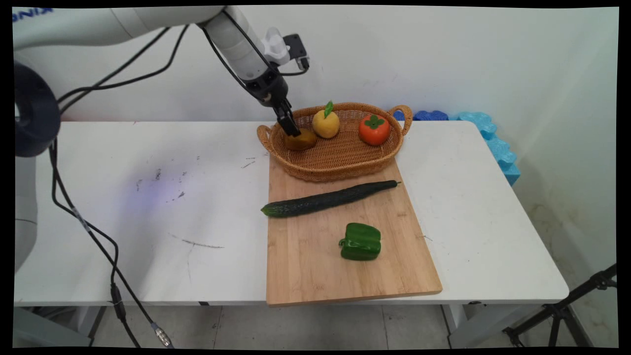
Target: Pick up the potato from the vegetable basket, then place the picked object on the cutting board
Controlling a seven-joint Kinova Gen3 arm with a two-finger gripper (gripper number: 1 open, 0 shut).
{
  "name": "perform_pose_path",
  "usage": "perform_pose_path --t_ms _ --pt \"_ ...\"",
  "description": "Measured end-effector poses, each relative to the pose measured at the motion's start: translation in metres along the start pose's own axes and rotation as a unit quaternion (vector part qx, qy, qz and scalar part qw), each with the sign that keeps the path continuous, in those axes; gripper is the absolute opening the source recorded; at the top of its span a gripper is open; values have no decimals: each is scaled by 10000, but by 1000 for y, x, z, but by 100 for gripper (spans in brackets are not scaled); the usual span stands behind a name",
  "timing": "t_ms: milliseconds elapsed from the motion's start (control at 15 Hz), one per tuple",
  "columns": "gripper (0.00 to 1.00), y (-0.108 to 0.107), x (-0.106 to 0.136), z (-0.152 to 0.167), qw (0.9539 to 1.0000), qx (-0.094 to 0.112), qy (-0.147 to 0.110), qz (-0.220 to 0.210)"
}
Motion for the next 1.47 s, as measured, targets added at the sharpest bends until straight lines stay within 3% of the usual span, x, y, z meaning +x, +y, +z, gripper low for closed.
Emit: perform_pose_path --t_ms 400,933,1000,1467 --pt "100 -12 2 47 9999 -132 -34 33" --pt "100 -21 -1 76 9997 -220 -66 111" --pt "0 -22 -1 79 9996 -238 -61 125" --pt "0 -14 3 80 9992 -387 35 110"
